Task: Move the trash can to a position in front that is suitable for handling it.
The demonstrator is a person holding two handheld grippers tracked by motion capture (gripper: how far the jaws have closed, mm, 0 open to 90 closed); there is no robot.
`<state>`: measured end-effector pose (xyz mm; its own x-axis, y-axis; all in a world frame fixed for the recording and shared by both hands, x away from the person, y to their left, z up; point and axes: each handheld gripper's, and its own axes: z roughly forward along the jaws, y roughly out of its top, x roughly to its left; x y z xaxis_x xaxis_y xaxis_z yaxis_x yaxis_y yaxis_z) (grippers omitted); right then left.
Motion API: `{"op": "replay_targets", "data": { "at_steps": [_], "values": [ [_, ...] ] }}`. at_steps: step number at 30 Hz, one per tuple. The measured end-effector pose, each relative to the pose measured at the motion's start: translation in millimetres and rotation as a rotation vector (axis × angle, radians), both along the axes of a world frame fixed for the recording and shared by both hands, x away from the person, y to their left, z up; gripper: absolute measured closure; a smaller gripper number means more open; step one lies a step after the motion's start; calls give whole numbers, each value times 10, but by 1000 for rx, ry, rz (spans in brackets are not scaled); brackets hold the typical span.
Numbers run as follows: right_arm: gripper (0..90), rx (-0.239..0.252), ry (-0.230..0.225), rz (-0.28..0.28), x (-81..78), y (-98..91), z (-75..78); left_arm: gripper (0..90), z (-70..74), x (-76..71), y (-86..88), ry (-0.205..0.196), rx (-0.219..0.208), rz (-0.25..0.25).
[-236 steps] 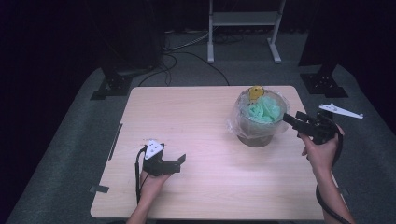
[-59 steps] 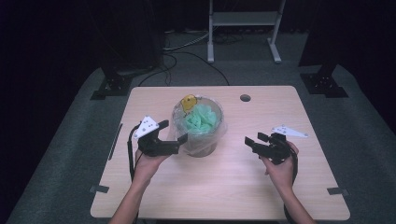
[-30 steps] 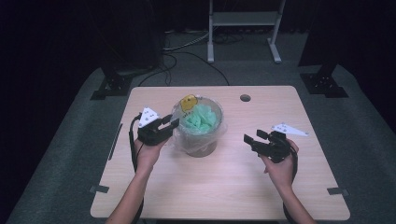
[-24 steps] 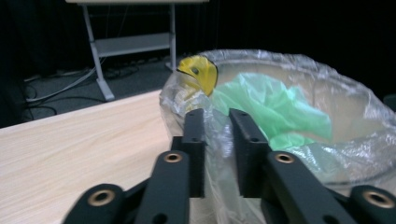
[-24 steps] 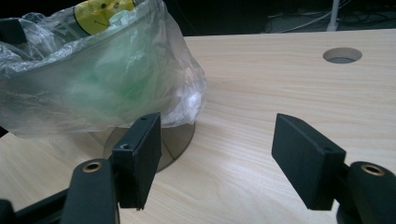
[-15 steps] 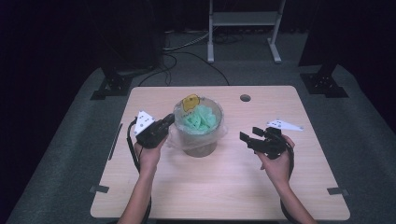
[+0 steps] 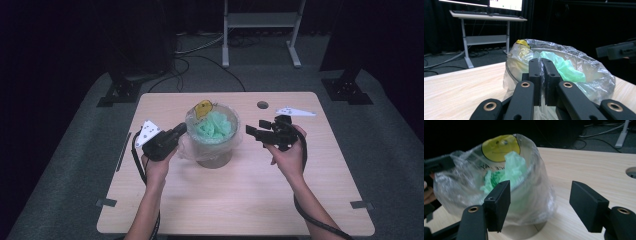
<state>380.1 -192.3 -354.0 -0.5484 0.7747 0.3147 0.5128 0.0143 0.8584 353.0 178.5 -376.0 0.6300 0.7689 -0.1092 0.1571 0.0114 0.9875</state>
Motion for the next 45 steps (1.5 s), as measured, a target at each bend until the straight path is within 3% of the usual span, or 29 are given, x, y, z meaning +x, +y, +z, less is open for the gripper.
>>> {"op": "replay_targets", "data": {
  "at_steps": [10,15,23,27,31,32,33,39,45],
  "values": [
    [325,-62,18,5,260,349,167,868,45,-32,4,-11,-34,-26],
    [325,-81,42,-9,408,463,184,868,48,-24,41,-8,-57,-32],
    [360,-122,66,-14,491,578,143,868,95,-56,51,-29,-62,-45],
    [443,-112,66,-19,497,567,116,868,113,-63,67,-33,-72,-47],
    [641,-116,66,-46,473,540,127,868,101,-54,69,-32,-83,-52],
    [641,-116,66,-46,473,540,127,868,101,-54,69,-32,-83,-52],
    [728,-141,39,-57,441,559,144,868,83,-44,52,-28,-88,-59],
    [856,-142,-2,-62,382,600,231,868,83,-28,26,-33,-99,-71],
    [891,-109,2,7,321,659,342,867,101,-15,-6,-38,-126,-89]
  ]
}}
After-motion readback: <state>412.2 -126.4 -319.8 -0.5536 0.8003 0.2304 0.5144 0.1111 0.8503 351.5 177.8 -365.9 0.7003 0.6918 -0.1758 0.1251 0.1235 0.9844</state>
